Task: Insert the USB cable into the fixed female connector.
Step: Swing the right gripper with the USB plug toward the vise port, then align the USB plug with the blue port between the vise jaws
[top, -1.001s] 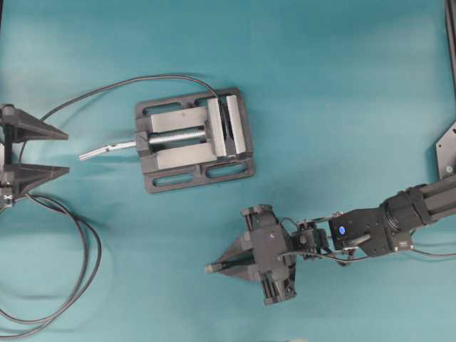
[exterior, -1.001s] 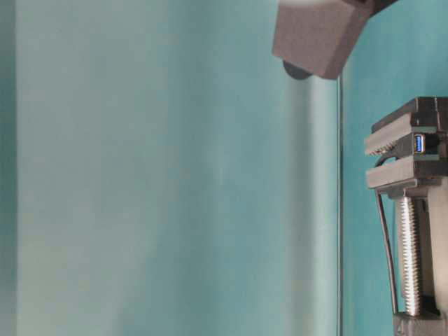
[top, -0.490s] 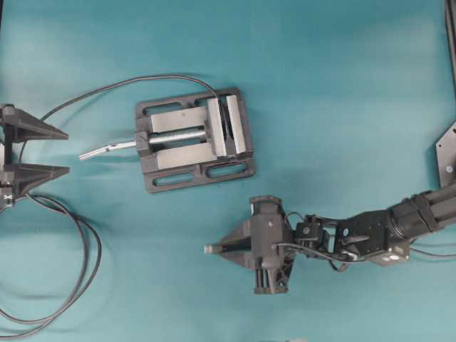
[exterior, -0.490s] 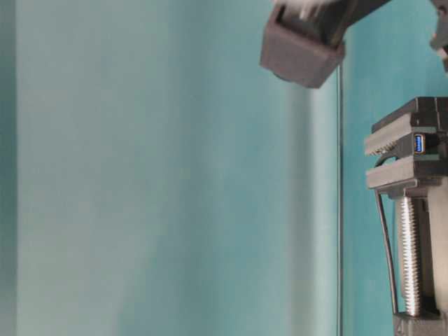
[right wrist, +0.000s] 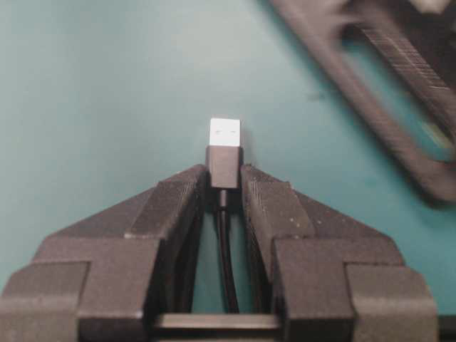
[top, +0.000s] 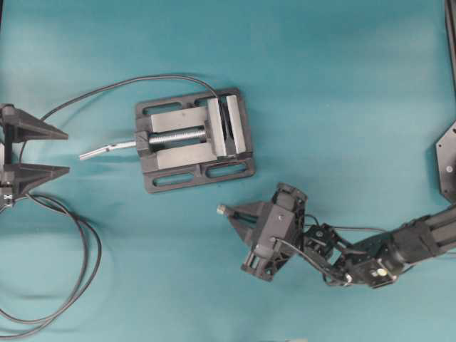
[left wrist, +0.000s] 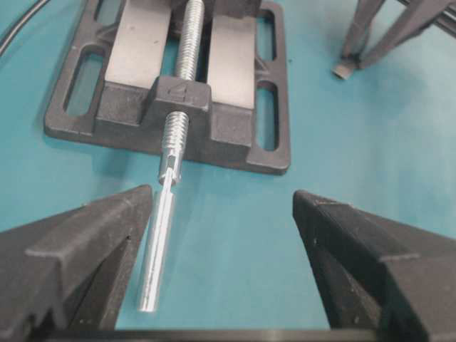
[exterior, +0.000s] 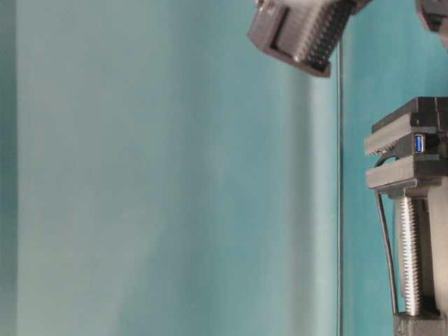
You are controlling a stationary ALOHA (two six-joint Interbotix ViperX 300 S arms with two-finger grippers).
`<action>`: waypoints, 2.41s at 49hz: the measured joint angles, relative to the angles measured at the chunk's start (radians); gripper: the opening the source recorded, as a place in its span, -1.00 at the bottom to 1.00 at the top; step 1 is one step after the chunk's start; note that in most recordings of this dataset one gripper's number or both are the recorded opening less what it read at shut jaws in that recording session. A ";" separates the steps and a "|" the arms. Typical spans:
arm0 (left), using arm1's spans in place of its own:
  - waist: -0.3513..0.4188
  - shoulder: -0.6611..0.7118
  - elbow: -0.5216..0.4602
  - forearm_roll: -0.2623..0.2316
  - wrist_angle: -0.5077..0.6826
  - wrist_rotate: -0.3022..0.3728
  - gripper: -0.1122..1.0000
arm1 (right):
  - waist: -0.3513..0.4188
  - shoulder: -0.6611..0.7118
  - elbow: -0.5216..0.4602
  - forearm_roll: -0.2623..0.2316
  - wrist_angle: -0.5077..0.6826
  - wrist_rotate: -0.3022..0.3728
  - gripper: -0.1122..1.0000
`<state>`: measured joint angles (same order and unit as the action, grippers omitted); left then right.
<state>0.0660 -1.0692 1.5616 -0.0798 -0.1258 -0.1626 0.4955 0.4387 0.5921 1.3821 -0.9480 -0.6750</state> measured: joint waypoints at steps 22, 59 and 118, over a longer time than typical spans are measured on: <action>0.000 0.000 0.000 0.000 0.000 0.000 0.95 | 0.058 0.109 -0.181 0.281 -0.255 -0.066 -0.44; 0.000 0.002 0.000 0.000 -0.002 0.000 0.95 | 0.061 0.216 -0.393 0.517 -0.546 -0.075 -0.44; 0.002 0.000 0.000 0.000 0.000 -0.002 0.95 | 0.005 0.232 -0.511 0.575 -0.643 -0.086 -0.44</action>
<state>0.0675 -1.0692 1.5616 -0.0798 -0.1258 -0.1641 0.5001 0.6703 0.0813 1.9574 -1.5907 -0.7609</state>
